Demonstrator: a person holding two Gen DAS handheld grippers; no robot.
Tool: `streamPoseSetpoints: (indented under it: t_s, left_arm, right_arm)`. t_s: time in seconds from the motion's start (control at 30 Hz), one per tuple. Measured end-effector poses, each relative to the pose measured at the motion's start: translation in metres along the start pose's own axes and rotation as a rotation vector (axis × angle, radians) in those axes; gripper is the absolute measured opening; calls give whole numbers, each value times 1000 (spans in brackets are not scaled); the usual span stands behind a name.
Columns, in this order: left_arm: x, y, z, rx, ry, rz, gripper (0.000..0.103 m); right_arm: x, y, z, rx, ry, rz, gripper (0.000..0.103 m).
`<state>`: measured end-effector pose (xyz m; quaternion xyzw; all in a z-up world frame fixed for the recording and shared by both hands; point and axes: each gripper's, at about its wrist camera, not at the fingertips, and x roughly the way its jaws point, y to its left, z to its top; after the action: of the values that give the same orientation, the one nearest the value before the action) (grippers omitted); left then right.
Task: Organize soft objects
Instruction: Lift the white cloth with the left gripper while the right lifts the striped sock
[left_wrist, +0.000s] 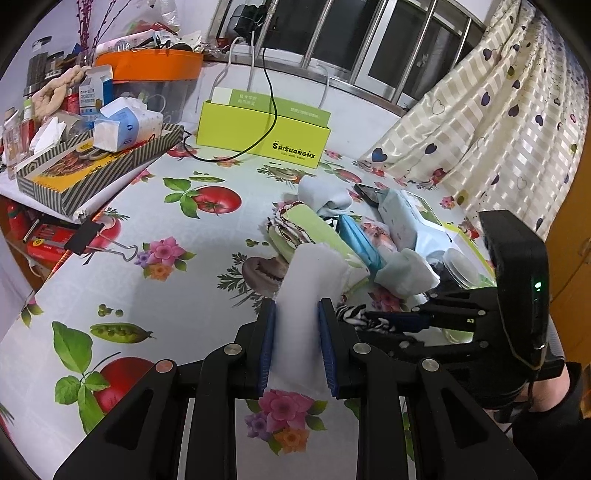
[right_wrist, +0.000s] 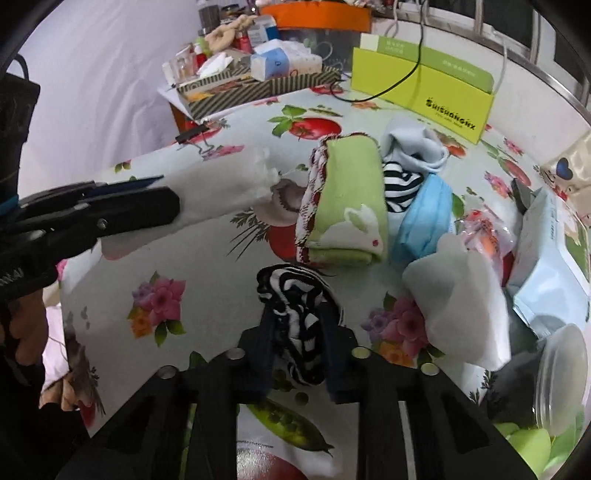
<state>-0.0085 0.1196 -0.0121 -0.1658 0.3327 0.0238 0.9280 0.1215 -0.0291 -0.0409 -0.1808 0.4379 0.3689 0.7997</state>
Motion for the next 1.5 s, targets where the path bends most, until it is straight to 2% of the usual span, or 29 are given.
streamPoseSetpoints:
  t_s: [0.4,0.8,1.17,1.5]
  left_arm:
    - [-9,-21,7,23,-29,-12,24]
    - [-17,-57,23,76,-62,-45,24]
    - [-14,-91,32,130,-65,-85,24]
    - [-8,-112,35,162,-57,-111,24]
  right_arm:
    - [-67,-3,-4,61,-187,-29,18]
    - [-117,-13,-16,110,-303,-62,18]
    - [-144,-29,-29,160,-367,-85,18]
    - [-159,-44,-43,194,-389,-114,18]
